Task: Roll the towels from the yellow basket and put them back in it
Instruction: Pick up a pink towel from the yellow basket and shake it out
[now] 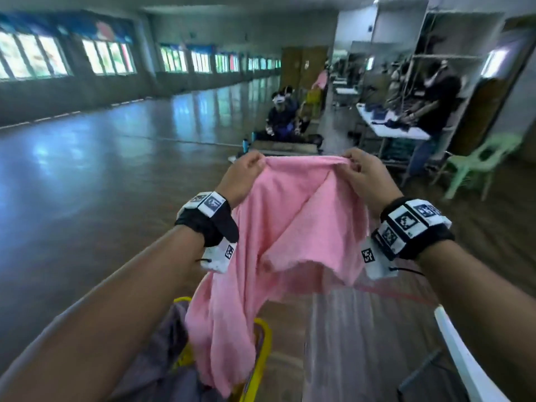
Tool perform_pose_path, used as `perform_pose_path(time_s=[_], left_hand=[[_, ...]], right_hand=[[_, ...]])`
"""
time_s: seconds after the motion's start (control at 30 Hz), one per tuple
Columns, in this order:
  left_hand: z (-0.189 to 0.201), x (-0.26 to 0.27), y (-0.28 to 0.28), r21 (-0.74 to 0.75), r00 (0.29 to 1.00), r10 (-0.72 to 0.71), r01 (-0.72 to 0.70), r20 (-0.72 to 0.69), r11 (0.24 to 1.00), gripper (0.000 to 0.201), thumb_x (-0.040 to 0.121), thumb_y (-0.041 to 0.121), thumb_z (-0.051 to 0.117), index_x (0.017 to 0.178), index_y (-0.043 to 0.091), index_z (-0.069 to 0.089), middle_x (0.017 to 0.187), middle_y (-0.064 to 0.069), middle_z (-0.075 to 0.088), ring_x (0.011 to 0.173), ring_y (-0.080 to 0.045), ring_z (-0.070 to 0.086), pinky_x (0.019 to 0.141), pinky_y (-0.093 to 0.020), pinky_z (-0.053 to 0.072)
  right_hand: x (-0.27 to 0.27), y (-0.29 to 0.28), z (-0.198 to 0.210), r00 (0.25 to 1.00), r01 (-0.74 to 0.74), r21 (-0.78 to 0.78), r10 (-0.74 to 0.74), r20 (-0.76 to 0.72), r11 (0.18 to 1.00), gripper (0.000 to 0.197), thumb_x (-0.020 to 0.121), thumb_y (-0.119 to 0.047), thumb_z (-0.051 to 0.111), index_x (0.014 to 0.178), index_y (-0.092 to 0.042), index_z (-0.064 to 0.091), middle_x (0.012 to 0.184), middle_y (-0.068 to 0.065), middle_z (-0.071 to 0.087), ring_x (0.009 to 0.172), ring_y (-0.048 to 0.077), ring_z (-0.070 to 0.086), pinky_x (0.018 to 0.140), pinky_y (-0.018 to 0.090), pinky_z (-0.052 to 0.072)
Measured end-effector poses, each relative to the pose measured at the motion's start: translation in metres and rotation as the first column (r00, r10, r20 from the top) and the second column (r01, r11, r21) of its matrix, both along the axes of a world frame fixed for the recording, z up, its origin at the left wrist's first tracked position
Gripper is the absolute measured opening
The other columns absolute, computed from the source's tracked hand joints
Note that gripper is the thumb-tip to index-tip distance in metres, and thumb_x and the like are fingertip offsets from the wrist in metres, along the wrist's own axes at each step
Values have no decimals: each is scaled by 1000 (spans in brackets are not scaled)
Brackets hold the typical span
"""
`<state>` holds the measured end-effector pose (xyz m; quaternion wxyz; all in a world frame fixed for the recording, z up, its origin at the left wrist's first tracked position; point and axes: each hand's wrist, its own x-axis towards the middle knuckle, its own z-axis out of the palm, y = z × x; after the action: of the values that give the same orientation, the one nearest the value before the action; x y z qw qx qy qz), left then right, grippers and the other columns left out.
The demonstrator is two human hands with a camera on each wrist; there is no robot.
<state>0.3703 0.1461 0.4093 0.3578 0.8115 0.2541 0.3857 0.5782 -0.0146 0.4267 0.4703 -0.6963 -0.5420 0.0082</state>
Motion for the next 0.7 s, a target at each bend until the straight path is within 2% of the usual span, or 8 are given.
perform_pose_path(time_s=[0.2,0.37,0.43,0.5,0.53,0.6,0.63,0.7], left_hand=[[95,63,-73,188,995,-102,104,-21,977,20,99,23,44,95,6,55,88,-4,58,78,-16,52,72,-32,42],[124,114,-142,274,978,-187,205,-92,940,21,100,24,43,101,10,58,88,9,56,79,-3,51,68,-18,37],[124,129,-167,305,970,-197,233,-142,923,20,100,24,45,98,12,60,86,9,56,77,-2,51,66,-19,36],[116,135,-181,165,949,-279,302,-148,939,25,100,29,45,91,11,60,85,0,58,74,-9,52,67,-23,39],[107,135,-190,-37,920,-374,372,-115,927,32,100,35,44,90,11,60,88,-6,58,77,-15,54,68,-27,43],[83,134,-200,-507,844,-536,464,7,726,45,98,47,41,95,9,66,100,-15,63,91,-26,60,82,-34,48],[63,134,-202,-617,819,-573,469,36,632,43,97,44,44,95,10,70,100,-13,67,94,-27,61,86,-35,50],[30,136,-209,-684,797,-604,441,0,581,37,98,29,47,79,15,76,81,-1,72,81,-16,64,73,-27,52]], right_hand=[[46,-87,41,993,56,-3,-56,-108,998,18,87,-25,67,97,-10,63,92,11,67,83,22,61,78,41,52],[54,-137,36,944,-176,-155,122,-307,972,30,84,-24,72,108,-7,67,106,17,70,90,28,69,82,38,57],[56,-152,32,926,-201,-169,131,-353,965,42,79,-33,75,105,-1,68,104,17,70,92,33,69,86,48,56],[63,-165,30,901,-172,-12,152,-405,985,42,81,-35,73,98,3,69,103,23,68,89,33,66,91,58,50],[66,-172,30,888,-149,95,176,-425,984,30,86,-30,69,95,-1,71,101,22,69,88,30,65,92,56,48],[70,-180,36,877,-153,209,230,-422,966,16,95,-18,57,94,-16,73,97,7,72,91,19,65,89,42,52],[68,-183,40,886,-197,194,259,-385,961,20,98,-14,52,95,-20,71,96,1,71,90,15,65,86,33,54],[63,-182,45,929,-281,71,290,-229,957,21,100,-14,46,95,-20,65,94,-4,66,88,9,62,81,22,51]])
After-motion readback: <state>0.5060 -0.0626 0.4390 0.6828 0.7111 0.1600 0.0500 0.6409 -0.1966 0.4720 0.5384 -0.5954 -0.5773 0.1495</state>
